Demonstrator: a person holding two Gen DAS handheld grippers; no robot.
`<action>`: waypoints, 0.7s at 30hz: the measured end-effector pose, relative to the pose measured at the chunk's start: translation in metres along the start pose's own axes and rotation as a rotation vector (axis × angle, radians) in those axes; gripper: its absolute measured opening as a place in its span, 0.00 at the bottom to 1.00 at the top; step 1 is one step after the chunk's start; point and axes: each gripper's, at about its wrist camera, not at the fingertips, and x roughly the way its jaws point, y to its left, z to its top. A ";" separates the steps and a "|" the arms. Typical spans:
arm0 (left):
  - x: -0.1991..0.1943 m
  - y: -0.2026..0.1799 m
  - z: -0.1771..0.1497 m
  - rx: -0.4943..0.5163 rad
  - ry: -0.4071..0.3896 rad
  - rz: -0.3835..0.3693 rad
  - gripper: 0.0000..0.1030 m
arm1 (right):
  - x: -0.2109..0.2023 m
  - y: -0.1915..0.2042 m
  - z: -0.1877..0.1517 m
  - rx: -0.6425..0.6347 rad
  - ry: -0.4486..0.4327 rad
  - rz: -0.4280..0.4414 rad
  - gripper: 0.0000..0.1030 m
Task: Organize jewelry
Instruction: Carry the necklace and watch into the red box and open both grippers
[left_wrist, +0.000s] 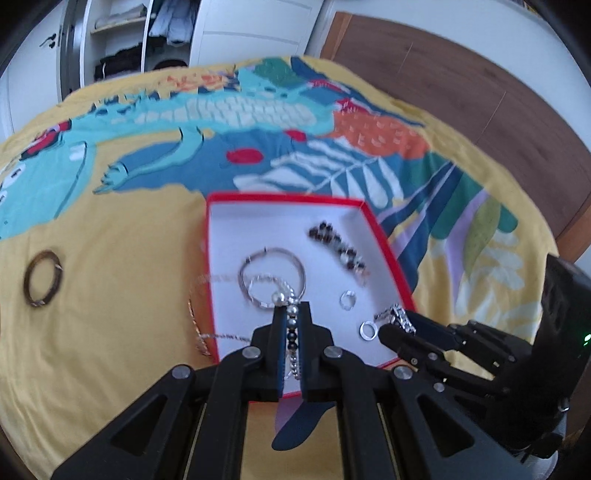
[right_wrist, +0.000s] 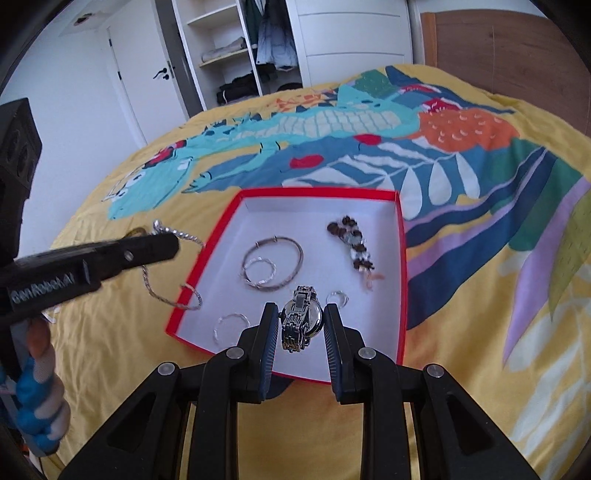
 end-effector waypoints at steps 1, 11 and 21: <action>0.010 0.000 -0.004 0.005 0.020 0.001 0.04 | 0.006 -0.001 -0.002 0.001 0.008 0.003 0.24; 0.056 -0.019 -0.018 0.049 0.079 -0.050 0.05 | 0.034 -0.009 -0.017 -0.025 0.063 -0.006 0.24; 0.060 -0.051 0.039 0.081 0.003 -0.105 0.04 | 0.041 -0.019 -0.019 -0.031 0.086 -0.026 0.24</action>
